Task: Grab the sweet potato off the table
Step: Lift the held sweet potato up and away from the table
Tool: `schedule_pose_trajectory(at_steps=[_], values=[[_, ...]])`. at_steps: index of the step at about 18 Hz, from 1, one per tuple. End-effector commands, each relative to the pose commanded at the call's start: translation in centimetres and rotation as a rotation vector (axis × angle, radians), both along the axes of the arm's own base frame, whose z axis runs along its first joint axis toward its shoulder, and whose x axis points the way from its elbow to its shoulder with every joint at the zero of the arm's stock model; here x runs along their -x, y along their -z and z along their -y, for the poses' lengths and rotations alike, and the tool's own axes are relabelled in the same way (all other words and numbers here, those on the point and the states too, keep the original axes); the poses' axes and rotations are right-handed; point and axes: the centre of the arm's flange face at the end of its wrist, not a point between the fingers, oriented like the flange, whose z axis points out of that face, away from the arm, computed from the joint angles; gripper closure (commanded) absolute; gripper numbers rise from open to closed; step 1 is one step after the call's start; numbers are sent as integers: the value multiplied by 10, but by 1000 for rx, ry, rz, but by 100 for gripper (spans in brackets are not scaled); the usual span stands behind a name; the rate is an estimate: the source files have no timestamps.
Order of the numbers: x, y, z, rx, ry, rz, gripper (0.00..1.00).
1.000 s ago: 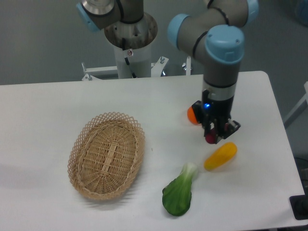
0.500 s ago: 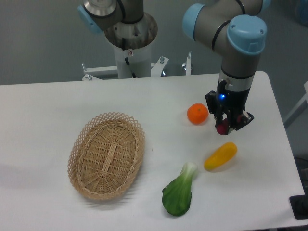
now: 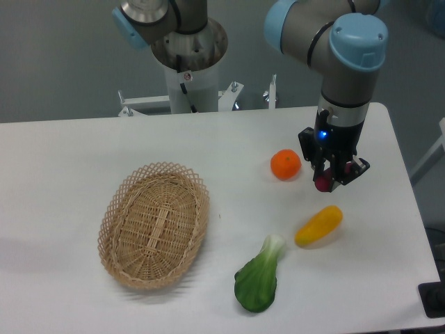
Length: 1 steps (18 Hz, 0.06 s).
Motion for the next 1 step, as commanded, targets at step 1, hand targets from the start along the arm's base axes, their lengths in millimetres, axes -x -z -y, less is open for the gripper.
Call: schedule_pose_trajectory(at_steps=[1], values=[[0,0,0,-1,0,1,64]])
